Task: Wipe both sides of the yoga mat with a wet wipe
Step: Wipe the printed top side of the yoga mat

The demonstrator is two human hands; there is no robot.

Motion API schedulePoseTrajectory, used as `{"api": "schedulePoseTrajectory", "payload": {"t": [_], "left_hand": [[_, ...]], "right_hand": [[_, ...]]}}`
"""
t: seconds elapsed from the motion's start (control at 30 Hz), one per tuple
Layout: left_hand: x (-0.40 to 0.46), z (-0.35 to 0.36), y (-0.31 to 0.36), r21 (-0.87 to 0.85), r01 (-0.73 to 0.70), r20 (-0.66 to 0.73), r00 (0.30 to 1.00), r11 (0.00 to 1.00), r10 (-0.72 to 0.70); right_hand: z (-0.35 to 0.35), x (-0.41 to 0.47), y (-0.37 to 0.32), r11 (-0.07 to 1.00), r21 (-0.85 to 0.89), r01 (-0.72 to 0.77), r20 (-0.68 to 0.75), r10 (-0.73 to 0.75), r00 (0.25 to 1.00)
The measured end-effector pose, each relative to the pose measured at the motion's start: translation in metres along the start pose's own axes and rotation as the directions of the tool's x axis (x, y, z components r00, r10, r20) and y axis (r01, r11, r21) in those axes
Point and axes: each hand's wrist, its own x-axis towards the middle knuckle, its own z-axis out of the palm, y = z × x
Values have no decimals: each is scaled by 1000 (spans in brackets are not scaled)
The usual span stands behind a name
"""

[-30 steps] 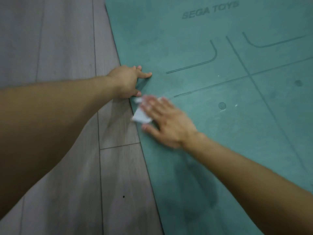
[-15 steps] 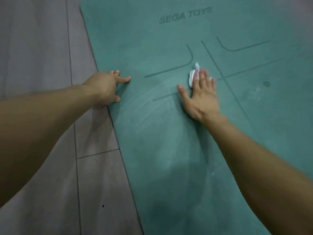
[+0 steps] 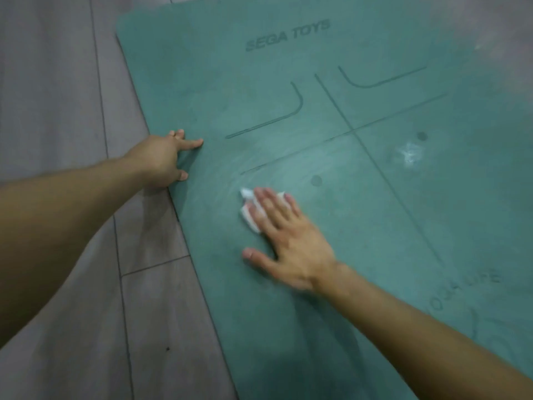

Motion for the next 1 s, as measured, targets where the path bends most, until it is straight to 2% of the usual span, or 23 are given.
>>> {"api": "schedulePoseTrajectory", "payload": {"t": [0.03, 0.07, 0.1, 0.13, 0.17, 0.23, 0.3, 0.33, 0.37, 0.4, 0.43, 0.5, 0.53, 0.57, 0.6, 0.67, 0.73, 0.77, 0.8, 0.83, 0.87, 0.93, 1.0], "left_hand": [[0, 0, 0, 9, -7, 6, 1000, 1000, 7], [0, 0, 0, 20, -15, 10, 1000, 1000, 15], [0, 0, 3, 27, -16, 5, 1000, 1000, 16], [-2, -1, 7, 36, -1, -10, 1000, 999, 1], [-5, -1, 14, 43, 21, -27, 999, 999, -20], [-23, 4, 30, -30, 58, -55, 997, 998, -60], [-53, 21, 51, -148, 86, -97, 990, 985, -101], [-75, 33, 60, -214, 87, -138, 983, 973, -119], [-101, 47, 66, -255, 87, -194, 971, 963, -139], [-127, 60, 70, -276, 95, -240, 957, 956, -164], [-150, 69, 73, -284, 114, -248, 950, 952, -188], [-181, 80, 77, -252, 150, -170, 966, 956, -196], [-187, 85, 79, -216, 154, -114, 977, 964, -181], [-190, 89, 83, -194, 150, -70, 984, 969, -166], [-191, 92, 87, -191, 149, -43, 986, 970, -160], [-191, 97, 91, -200, 157, -34, 985, 967, -167], [-189, 97, 92, -175, 152, -55, 985, 973, -163], [-188, 97, 92, -159, 148, -64, 985, 976, -160], [-188, 96, 92, -143, 148, -71, 985, 979, -159], [-188, 96, 92, -133, 149, -79, 984, 980, -160], [-188, 96, 93, -126, 149, -86, 983, 981, -160], [-189, 96, 94, -106, 133, -90, 986, 985, -143], [-189, 95, 94, -92, 116, -88, 988, 989, -125]], "right_hand": [[8, -22, -22, 985, -6, 174, 56, -173, 983], [11, -35, -23, 961, -38, 273, 70, -270, 960], [7, -40, -7, 960, -53, 276, 52, -273, 961], [0, -39, 18, 984, -56, 169, 16, -168, 986], [-8, -34, 48, 999, -51, -14, -21, 13, 1000], [-27, -26, 103, 920, -27, -391, -77, 388, 919], [-25, -24, 113, 851, 15, -526, -97, 525, 846], [-16, -27, 96, 879, 8, -477, -100, 475, 874], [-4, -39, 68, 940, -13, -341, -91, 338, 937], [8, -58, 35, 991, -26, -133, -65, 131, 989], [19, -82, 3, 994, -32, 104, -10, -104, 995], [28, -120, -31, 897, -27, 441, 108, -436, 894], [27, -124, -27, 863, -20, 505, 135, -498, 857], [23, -118, -15, 867, -25, 498, 125, -491, 862], [20, -102, 1, 906, -49, 421, 87, -416, 905], [8, -53, 32, 989, -83, 124, -27, -126, 992], [-4, -11, 45, 986, -28, -166, -79, 164, 983], [-2, -3, 39, 972, 5, -235, -79, 235, 969], [4, -5, 25, 976, 17, -217, -83, 218, 972], [12, -21, 6, 994, 4, -111, -75, 111, 991], [21, -47, -14, 997, -19, 69, -37, -69, 997], [36, -111, -47, 916, 2, 401, 82, -400, 913], [38, -129, -43, 845, 43, 532, 136, -533, 835]]}}
